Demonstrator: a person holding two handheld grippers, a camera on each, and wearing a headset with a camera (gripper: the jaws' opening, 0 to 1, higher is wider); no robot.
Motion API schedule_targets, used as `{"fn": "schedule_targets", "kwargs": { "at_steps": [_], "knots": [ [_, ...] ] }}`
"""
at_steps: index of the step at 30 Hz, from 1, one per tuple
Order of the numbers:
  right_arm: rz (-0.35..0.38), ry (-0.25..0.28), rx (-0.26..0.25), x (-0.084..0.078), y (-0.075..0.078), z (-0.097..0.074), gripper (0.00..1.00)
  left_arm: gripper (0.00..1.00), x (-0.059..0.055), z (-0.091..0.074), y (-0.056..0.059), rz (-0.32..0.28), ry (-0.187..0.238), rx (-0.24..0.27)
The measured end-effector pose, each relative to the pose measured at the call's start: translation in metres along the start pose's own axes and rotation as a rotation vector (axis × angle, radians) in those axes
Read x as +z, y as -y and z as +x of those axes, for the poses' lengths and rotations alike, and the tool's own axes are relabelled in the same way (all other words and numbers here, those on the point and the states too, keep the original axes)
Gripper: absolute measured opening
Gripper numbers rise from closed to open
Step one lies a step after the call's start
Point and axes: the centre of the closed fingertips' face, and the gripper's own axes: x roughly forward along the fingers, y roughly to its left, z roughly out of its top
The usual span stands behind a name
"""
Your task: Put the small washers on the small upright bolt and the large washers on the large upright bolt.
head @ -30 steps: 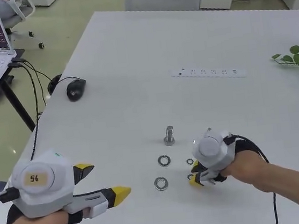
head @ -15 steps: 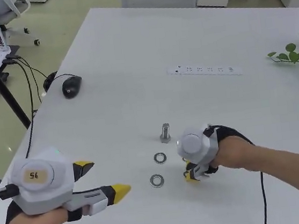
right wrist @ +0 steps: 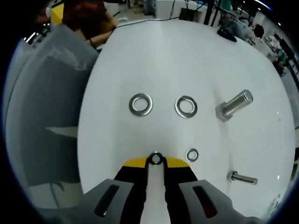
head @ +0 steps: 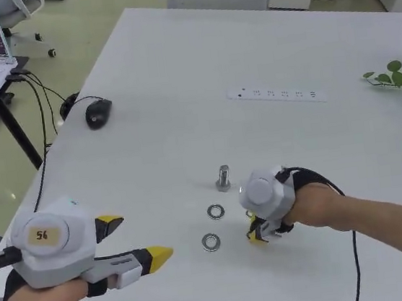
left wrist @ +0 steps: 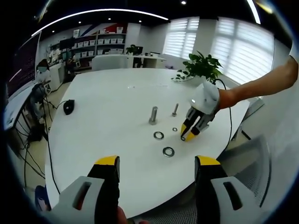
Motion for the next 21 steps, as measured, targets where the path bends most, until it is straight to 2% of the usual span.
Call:
{"fn": "schedule_targets", "kwargs": {
  "at_steps": [3, 7, 8, 9, 15, 18, 21],
  "knots": [
    [0.062, 0.03, 0.008, -0.0001, 0.0015, -0.0007, 0.13, 0.65, 0.0008, -0.0007, 0.0006, 0.001, 0.001, 0.001],
    [0.052, 0.023, 0.007, -0.0018, 0.0009, -0.0007, 0.13, 0.65, 0.0011, -0.0013, 0.0008, 0.0, 0.001, 0.001],
    [0.026, 0.015, 0.012, -0.0026, 0.0008, -0.0009, 0.13, 0.65, 0.0013, -0.0014, 0.001, 0.002, 0.0, 0.001],
    [-0.033, 0.009, 0.018, -0.0026, 0.0006, -0.0007, 0.13, 0.65, 0.0014, -0.0014, 0.0013, 0.002, 0.0, 0.0],
    [-0.149, -0.045, 0.036, -0.0045, -0.0018, -0.0014, 0.14, 0.65, 0.0025, -0.0007, 0.0018, 0.004, -0.001, -0.002],
    [-0.244, -0.082, 0.04, -0.0056, -0.002, -0.001, 0.15, 0.64, 0.0014, -0.0006, 0.0013, 0.002, -0.003, -0.002],
    [-0.258, -0.097, 0.042, -0.0053, -0.0032, -0.0005, 0.15, 0.64, -0.0004, -0.0011, 0.0007, -0.003, -0.004, 0.001]
  ]
}}
